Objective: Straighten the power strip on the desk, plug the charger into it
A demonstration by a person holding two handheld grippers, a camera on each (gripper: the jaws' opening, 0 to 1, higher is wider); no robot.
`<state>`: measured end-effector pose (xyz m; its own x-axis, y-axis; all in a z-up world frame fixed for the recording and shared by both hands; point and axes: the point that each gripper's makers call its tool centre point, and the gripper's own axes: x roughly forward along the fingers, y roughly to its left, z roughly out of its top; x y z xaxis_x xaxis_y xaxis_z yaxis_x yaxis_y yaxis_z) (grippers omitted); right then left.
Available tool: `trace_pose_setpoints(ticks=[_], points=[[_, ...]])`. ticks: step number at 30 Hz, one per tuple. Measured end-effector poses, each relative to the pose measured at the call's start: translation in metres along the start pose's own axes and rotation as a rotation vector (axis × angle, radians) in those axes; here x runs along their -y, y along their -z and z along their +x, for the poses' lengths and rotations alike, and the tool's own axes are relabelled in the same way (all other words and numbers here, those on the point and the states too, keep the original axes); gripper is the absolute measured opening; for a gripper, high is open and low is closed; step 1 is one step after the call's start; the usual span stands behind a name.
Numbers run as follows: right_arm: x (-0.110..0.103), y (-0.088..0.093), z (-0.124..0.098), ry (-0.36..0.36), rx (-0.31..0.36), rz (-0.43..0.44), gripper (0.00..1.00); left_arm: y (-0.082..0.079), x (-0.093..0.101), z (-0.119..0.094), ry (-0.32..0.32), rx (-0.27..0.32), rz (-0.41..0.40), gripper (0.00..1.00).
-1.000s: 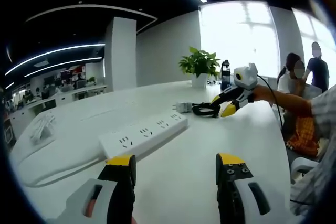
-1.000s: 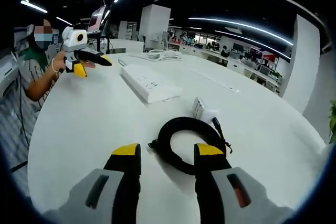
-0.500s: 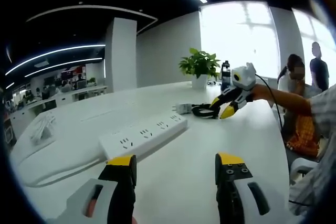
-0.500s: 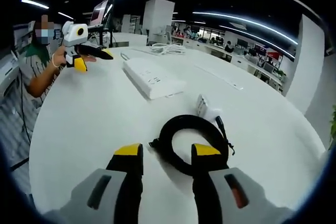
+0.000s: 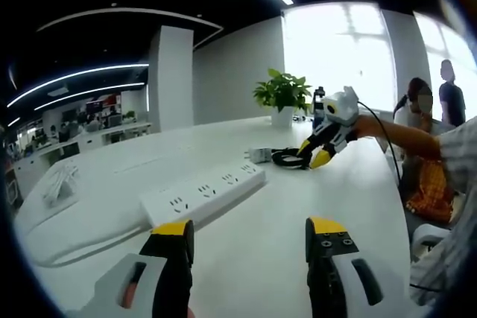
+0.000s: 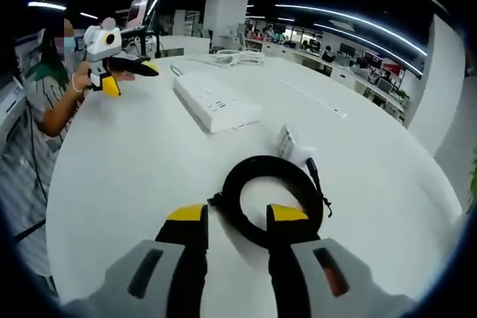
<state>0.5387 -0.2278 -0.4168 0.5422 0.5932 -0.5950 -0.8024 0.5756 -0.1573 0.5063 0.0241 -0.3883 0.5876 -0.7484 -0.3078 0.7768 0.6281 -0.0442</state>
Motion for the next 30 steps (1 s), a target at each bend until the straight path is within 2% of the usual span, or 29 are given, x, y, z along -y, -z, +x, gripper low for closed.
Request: trace_pose_setpoints(ticks=[13, 15, 23, 30], points=[[-0.001, 0.002, 0.000, -0.024, -0.061, -0.005, 0.25, -0.003, 0.001, 0.000, 0.006, 0.010, -0.001, 0.61], [0.000, 0.003, -0.001, -0.014, -0.080, -0.019, 0.19, -0.004, 0.001, 0.000, 0.006, 0.011, 0.000, 0.61], [-0.005, 0.002, -0.001, -0.026, -0.095, -0.018, 0.18, -0.005, 0.000, -0.001, 0.005, 0.013, -0.001, 0.61], [-0.011, 0.002, 0.000, -0.072, -0.115, -0.024, 0.12, -0.005, 0.000, 0.000, 0.006, 0.013, -0.003, 0.61]])
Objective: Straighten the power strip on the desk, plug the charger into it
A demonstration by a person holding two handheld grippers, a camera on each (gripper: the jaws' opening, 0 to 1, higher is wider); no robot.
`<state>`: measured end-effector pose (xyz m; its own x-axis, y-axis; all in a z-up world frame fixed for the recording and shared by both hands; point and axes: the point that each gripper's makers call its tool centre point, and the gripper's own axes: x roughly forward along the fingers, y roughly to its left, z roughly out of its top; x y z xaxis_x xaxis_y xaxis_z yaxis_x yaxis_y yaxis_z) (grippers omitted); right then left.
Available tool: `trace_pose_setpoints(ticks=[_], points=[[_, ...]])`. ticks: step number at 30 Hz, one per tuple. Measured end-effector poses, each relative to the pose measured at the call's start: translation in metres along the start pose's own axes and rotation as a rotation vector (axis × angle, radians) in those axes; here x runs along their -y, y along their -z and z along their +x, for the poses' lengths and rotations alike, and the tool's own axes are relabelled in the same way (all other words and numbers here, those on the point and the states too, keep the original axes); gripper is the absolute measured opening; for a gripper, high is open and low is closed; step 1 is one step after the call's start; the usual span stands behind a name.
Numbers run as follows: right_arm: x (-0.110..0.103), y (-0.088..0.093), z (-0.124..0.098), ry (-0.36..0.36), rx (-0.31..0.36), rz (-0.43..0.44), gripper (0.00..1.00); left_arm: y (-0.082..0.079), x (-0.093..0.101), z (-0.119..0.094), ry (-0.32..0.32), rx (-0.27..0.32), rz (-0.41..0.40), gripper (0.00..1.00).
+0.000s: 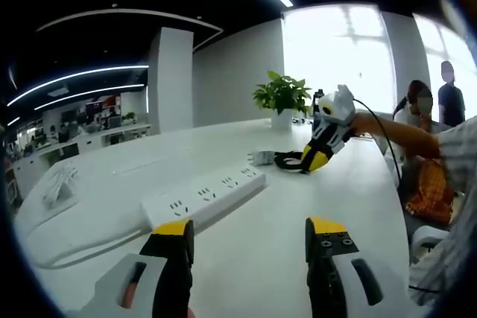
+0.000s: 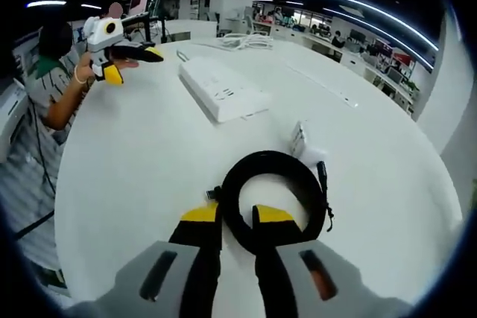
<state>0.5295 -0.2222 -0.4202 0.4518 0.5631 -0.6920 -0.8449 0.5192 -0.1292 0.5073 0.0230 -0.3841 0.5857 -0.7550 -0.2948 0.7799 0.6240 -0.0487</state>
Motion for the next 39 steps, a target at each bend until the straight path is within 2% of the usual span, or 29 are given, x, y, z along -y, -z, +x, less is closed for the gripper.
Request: trace_pose_setpoints(ticks=[2, 4, 10, 14, 18, 25, 30, 35, 39], points=[[-0.003, 0.000, 0.001, -0.027, -0.014, 0.016, 0.10, 0.000, 0.001, 0.000, 0.002, 0.002, -0.002, 0.61], [-0.004, 0.002, 0.002, -0.030, -0.034, 0.071, 0.09, 0.001, 0.001, -0.001, 0.002, 0.003, -0.002, 0.61], [-0.003, 0.003, 0.002, -0.040, -0.040, 0.083, 0.08, 0.002, 0.000, -0.001, -0.001, 0.001, -0.004, 0.61], [-0.002, 0.003, 0.003, -0.032, -0.058, 0.093, 0.08, 0.002, 0.000, -0.001, -0.001, 0.002, -0.005, 0.61], [0.000, 0.000, 0.004, 0.007, -0.066, 0.129, 0.07, 0.002, 0.001, -0.001, 0.003, 0.004, -0.004, 0.61], [0.003, -0.015, 0.003, 0.038, 0.021, 0.182, 0.06, 0.001, 0.000, -0.003, -0.001, 0.003, -0.003, 0.61], [0.005, -0.031, -0.005, 0.062, 0.122, 0.184, 0.05, 0.001, 0.000, -0.003, -0.005, 0.002, -0.003, 0.61], [0.006, -0.039, -0.008, 0.095, 0.194, 0.162, 0.05, 0.002, 0.001, -0.002, -0.001, 0.002, -0.003, 0.61], [0.008, -0.049, -0.010, 0.116, 0.291, 0.196, 0.05, 0.003, 0.001, -0.002, -0.002, -0.001, -0.006, 0.61]])
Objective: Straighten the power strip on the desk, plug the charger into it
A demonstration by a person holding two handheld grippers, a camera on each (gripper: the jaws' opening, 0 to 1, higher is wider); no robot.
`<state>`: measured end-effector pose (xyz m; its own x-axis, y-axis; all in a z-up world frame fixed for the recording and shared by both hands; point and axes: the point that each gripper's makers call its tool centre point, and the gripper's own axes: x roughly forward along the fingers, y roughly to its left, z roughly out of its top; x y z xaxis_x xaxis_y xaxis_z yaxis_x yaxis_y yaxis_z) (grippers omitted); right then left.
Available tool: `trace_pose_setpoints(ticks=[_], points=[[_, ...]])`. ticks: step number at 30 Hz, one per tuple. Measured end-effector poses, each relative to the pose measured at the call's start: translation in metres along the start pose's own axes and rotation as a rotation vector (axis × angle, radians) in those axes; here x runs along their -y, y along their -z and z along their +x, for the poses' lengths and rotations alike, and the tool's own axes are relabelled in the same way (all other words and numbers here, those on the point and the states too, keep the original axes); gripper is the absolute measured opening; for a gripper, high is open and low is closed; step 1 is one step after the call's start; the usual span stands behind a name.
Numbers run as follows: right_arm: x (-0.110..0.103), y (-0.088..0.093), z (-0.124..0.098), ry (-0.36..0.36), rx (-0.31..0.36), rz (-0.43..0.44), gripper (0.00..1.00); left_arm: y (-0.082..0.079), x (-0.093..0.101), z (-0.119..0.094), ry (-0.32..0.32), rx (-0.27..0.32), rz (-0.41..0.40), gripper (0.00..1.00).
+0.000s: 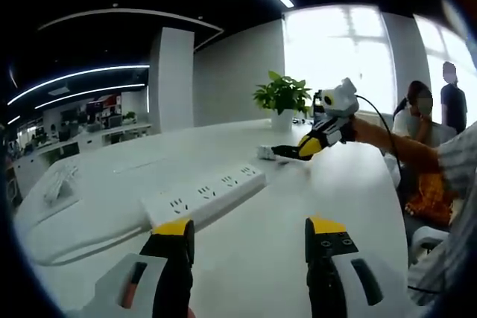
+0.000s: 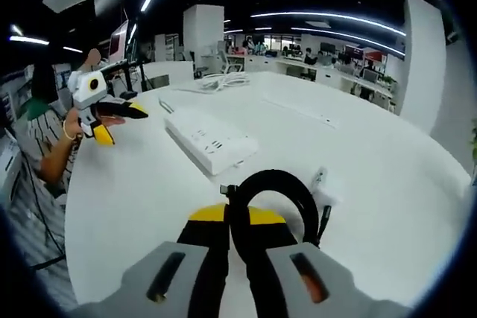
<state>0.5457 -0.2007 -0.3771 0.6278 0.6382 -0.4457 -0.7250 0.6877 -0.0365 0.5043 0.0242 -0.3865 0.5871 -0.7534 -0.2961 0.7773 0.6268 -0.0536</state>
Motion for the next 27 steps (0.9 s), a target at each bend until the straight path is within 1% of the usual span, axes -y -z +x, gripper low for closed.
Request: trace_pose_setpoints(ticks=[4, 6, 9, 10, 17, 22, 25, 27], points=[[0.004, -0.008, 0.000, 0.026, 0.076, 0.050, 0.05, 0.001, -0.001, -0.001, -0.003, -0.004, 0.002, 0.61], [0.006, -0.011, -0.001, 0.046, 0.101, 0.101, 0.05, 0.000, -0.002, -0.002, -0.006, -0.004, 0.001, 0.61], [0.011, -0.019, -0.002, 0.074, 0.171, 0.181, 0.05, 0.000, -0.002, -0.002, -0.010, -0.004, 0.001, 0.61], [0.012, -0.022, -0.003, 0.079, 0.192, 0.196, 0.05, 0.000, -0.002, -0.002, -0.009, -0.005, 0.001, 0.61], [0.011, -0.044, -0.011, 0.115, 0.288, 0.181, 0.05, 0.001, -0.003, 0.000, -0.009, -0.008, -0.001, 0.61], [0.009, -0.057, -0.009, 0.131, 0.326, 0.147, 0.05, 0.000, -0.003, 0.002, -0.007, -0.002, -0.008, 0.61], [0.012, -0.065, -0.009, 0.144, 0.370, 0.152, 0.05, 0.000, -0.003, 0.003, -0.005, -0.004, -0.008, 0.61], [0.015, -0.072, -0.011, 0.171, 0.416, 0.153, 0.05, 0.001, -0.004, 0.003, -0.005, -0.006, -0.009, 0.61]])
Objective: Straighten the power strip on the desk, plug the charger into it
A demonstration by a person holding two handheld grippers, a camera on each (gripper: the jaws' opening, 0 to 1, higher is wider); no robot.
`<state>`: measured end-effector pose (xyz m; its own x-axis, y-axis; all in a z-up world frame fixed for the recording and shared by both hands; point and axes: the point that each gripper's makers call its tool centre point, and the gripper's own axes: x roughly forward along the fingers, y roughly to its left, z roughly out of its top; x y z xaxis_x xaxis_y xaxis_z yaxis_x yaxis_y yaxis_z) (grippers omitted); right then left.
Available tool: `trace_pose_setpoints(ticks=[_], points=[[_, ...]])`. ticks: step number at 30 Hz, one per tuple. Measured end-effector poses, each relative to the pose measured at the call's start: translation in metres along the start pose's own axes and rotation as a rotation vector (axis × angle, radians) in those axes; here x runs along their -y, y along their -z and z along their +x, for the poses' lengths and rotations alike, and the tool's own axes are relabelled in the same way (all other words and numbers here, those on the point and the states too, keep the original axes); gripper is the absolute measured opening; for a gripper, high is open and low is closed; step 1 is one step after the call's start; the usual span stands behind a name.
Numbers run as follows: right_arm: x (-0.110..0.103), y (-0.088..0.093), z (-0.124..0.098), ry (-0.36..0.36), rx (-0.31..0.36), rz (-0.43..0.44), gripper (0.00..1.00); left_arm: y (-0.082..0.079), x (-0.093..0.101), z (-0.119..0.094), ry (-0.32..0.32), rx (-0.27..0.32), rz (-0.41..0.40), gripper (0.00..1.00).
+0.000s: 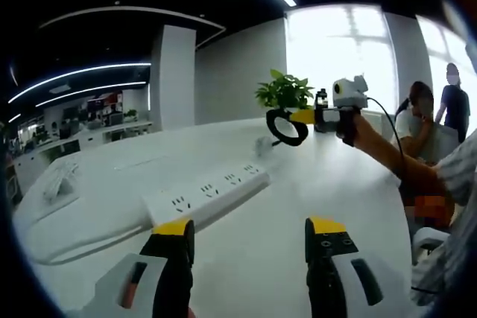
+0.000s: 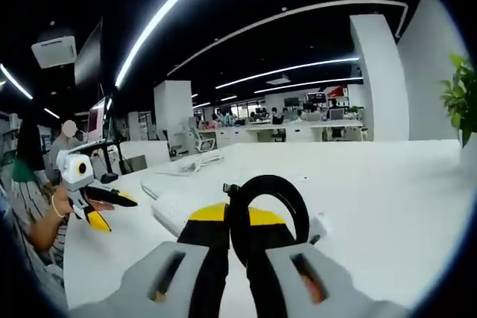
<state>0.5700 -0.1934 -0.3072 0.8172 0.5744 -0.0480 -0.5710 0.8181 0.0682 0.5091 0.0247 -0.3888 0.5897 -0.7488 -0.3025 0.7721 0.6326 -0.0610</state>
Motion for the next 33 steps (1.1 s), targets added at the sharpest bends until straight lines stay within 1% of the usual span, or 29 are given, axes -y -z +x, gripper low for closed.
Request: trace_pose_setpoints(ticks=[3, 6, 7, 11, 15, 25, 33], points=[[0.000, -0.009, 0.002, 0.006, 0.039, 0.012, 0.05, 0.001, -0.002, 0.001, -0.001, -0.002, -0.004, 0.61], [-0.005, -0.017, 0.004, 0.003, 0.058, 0.004, 0.05, 0.001, -0.003, 0.001, -0.002, -0.002, -0.005, 0.61], [-0.005, -0.021, 0.004, 0.017, 0.082, -0.002, 0.05, 0.001, -0.003, 0.002, 0.000, -0.001, -0.006, 0.61], [-0.010, -0.030, 0.005, 0.017, 0.108, -0.007, 0.05, 0.002, -0.004, 0.003, 0.000, -0.001, -0.010, 0.61], [-0.014, -0.040, 0.005, 0.013, 0.147, -0.006, 0.05, 0.002, -0.004, 0.004, 0.003, -0.002, -0.010, 0.60], [-0.031, -0.053, 0.005, -0.013, 0.187, -0.009, 0.05, 0.002, -0.005, 0.004, 0.002, 0.001, -0.013, 0.60], [-0.050, -0.062, 0.007, -0.032, 0.206, -0.055, 0.05, 0.002, -0.005, 0.005, 0.003, -0.001, -0.014, 0.60]])
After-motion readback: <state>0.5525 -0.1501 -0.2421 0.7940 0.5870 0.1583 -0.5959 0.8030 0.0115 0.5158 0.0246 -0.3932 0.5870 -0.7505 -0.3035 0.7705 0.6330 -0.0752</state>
